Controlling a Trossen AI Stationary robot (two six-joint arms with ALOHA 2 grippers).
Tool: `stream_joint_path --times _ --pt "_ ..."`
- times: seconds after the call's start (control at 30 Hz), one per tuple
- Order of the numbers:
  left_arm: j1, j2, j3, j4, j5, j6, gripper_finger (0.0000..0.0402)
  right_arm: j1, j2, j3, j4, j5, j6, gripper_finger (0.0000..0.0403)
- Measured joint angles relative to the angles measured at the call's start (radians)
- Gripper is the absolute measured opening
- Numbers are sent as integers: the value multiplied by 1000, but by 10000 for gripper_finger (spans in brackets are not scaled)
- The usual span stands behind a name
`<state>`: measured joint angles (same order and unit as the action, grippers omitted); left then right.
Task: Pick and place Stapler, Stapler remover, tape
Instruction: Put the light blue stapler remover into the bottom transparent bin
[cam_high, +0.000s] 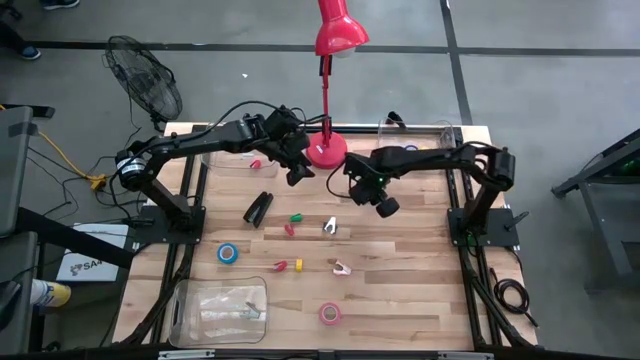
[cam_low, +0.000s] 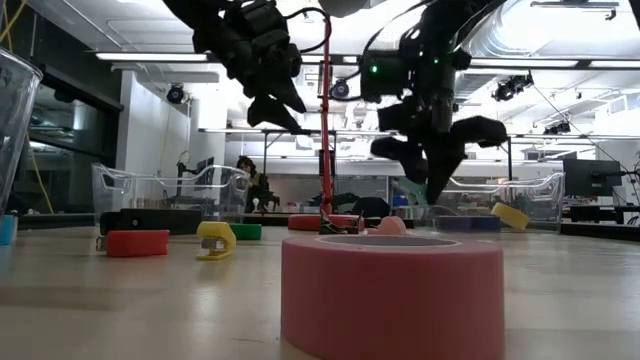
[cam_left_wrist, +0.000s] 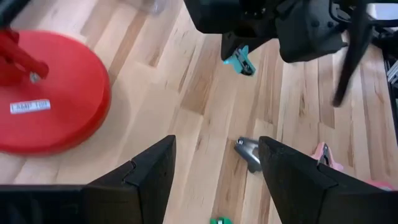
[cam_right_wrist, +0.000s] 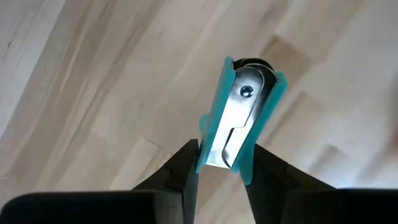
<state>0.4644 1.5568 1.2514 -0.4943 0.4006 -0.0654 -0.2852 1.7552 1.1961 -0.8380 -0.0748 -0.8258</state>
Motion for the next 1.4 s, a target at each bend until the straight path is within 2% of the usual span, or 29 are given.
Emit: stream_joint_path --times 0.23,0.63,1.4 --pt "0 0 1 94 -1 0 224 -11 -45 0 24 24 36 99" --pt "0 0 1 109 -20 9 224 -37 -49 0 48 -2 145 99" --pt "0 0 1 158 -45 19 224 -36 -49 1 200 0 157 99"
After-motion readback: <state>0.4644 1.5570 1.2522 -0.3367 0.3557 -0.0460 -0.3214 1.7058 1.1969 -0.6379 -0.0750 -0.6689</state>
